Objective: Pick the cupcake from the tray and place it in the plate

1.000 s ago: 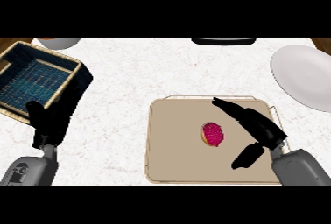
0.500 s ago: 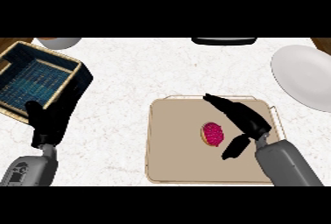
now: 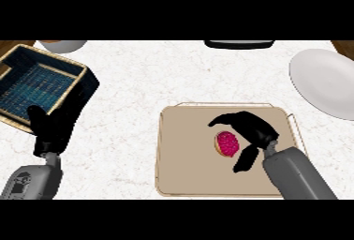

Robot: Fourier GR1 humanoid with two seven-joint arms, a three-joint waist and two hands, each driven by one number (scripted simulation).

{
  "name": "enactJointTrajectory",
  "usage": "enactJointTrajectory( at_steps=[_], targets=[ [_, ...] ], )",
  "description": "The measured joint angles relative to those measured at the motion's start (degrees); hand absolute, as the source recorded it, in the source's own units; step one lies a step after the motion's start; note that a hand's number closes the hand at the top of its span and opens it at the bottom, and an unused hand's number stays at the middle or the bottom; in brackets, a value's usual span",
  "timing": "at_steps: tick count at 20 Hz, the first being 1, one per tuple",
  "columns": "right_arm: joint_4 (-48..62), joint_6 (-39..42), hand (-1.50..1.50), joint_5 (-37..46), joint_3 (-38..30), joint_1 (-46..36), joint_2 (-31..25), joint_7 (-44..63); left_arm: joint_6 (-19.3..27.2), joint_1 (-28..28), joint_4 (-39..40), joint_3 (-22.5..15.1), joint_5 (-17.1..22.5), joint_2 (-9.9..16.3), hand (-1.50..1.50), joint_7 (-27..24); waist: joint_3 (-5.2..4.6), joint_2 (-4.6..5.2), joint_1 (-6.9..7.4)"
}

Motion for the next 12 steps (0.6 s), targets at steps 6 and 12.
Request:
enactJointTrajectory(
  at_steps=[6,12],
  targets=[
    [-0.06,0.14,1.50,2.72,0.29,0.70,0.95,-4.43,-0.06,0.05,-0.23,0.54,-1.11,-1.16,0.00,0.14,-0.28,-0.26,-0.08],
    [-3.22,-2.53,1.50,4.21,-0.96,2.99,3.11,-4.04,0.17,-0.33,0.12,0.78,-1.91,-2.21,0.00,0.30,-0.29,-0.25,-0.28]
  ],
)
